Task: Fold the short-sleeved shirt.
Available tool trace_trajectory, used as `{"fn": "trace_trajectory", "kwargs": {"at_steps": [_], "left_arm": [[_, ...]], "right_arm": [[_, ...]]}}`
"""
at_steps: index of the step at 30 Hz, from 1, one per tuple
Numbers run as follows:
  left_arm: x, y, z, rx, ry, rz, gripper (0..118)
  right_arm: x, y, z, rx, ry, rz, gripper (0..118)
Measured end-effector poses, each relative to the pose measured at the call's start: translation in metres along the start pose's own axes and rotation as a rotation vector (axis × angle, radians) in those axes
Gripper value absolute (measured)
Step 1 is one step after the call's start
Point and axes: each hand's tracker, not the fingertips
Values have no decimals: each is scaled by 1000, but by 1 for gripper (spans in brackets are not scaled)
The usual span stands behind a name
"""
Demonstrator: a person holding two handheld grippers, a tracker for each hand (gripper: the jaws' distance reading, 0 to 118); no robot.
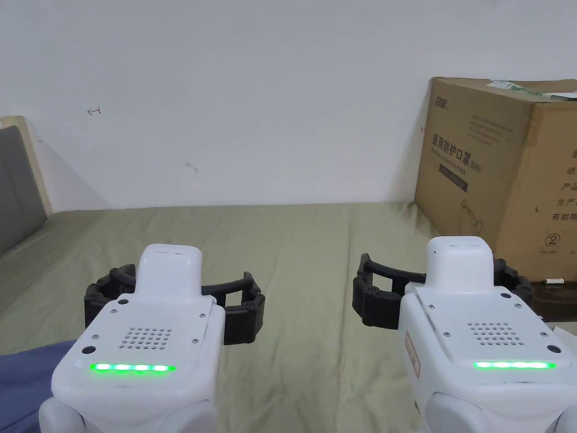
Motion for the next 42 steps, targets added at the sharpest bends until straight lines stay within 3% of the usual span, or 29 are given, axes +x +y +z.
{"fn": "trace_trajectory", "kwargs": {"at_steps": [18,22,42], "left_arm": [[-7,-4,-6,-37,-41,55,118],[-6,-4,-6,-32,-37,50,105],[-8,-6,-8,-34,-33,62,108]], "right_arm": [[1,-4,-2,-13,5,2,118],[1,-4,-2,-11,8,13,118],[2,-7,-4,-14,6,2,118]]}}
